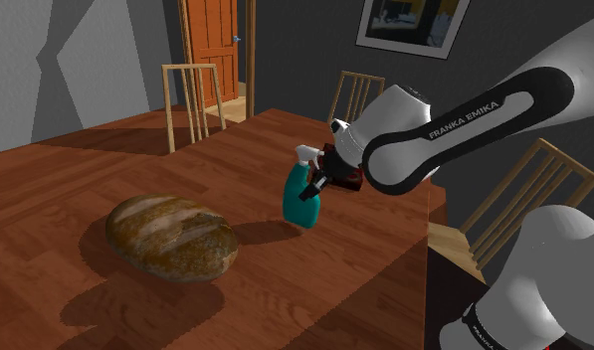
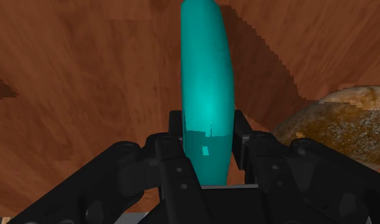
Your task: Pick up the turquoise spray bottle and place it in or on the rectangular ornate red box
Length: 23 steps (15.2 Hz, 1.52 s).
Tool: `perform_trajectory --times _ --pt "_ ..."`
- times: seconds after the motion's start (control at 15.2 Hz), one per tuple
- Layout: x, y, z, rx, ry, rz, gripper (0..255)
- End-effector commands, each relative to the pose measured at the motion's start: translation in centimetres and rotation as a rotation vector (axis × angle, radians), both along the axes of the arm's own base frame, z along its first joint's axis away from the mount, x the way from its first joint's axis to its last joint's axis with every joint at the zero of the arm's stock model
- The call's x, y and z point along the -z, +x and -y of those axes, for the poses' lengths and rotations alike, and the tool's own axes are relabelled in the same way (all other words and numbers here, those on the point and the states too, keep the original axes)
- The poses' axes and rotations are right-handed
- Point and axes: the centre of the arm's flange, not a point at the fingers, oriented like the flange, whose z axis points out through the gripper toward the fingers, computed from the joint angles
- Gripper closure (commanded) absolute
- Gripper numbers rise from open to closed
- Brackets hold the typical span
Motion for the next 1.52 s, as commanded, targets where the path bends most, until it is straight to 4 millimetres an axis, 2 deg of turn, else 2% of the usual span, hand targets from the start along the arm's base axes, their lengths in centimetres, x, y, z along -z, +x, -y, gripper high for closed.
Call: perform_trajectory --times 0.0,1.19,1.45 --pt "-1.0 0.0 0.1 0.0 0.0 0.0 255" --pt "-10.5 0.0 0.1 0.0 0.0 0.0 255" --pt "-10.4 1.9 5.0 0.0 0.0 0.0 255"
